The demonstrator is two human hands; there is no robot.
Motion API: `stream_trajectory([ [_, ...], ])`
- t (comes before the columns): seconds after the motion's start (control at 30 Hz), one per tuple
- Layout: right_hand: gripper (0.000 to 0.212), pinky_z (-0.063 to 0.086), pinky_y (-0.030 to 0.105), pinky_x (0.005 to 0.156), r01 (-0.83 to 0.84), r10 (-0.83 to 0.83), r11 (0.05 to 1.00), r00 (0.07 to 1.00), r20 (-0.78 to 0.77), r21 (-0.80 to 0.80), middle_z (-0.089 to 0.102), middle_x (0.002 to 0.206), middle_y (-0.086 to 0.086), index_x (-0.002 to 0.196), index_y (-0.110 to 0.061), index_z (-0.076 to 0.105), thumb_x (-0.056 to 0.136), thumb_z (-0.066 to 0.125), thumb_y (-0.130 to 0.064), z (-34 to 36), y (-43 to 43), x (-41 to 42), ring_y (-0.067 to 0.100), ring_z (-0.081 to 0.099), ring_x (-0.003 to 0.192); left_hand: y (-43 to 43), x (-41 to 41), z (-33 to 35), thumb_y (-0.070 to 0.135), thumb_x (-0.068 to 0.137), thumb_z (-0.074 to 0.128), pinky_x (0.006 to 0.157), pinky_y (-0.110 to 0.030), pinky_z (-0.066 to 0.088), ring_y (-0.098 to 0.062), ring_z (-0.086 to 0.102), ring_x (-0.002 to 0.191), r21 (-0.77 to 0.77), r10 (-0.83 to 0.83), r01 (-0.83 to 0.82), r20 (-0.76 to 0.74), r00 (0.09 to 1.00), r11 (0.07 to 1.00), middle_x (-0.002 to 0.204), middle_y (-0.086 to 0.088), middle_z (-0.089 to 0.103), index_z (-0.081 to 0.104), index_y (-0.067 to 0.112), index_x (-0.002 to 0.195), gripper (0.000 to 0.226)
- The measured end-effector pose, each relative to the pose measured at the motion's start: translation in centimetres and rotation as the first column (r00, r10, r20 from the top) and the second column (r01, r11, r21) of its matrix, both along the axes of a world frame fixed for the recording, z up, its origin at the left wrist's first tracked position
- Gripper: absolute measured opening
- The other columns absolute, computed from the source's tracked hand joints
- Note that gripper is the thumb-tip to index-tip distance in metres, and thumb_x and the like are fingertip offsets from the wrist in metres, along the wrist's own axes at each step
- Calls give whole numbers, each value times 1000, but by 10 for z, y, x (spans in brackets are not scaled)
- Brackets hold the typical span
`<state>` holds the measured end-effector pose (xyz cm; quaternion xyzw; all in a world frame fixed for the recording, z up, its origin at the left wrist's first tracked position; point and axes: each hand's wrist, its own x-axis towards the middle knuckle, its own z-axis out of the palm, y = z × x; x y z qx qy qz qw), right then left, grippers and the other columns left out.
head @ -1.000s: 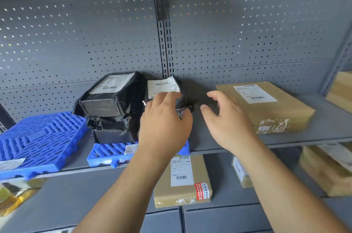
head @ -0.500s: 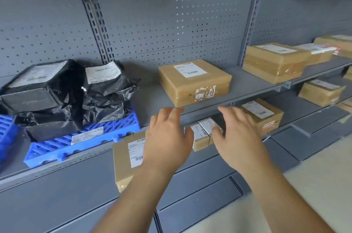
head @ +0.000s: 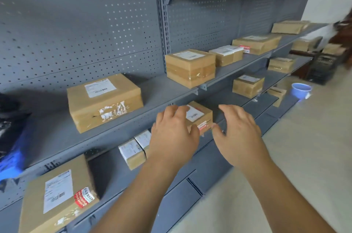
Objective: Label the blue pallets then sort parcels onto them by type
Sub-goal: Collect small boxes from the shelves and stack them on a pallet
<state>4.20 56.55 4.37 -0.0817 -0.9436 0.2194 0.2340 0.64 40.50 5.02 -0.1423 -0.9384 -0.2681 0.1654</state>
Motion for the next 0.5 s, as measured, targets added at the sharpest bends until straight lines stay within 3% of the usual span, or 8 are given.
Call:
stream_trajectory([
  [0.5, 53, 43, 47, 100, 279, -279, 959, 960, 19, -41, 52, 143, 2, 144, -20, 49, 94, 60, -34, -5, 241, -10, 31, 48, 125, 258, -53, -6, 36, 92, 59, 104, -41, 41, -25, 44, 128, -21, -275, 276, 29, 961, 961, 143, 3, 49, 52, 28, 141, 50],
])
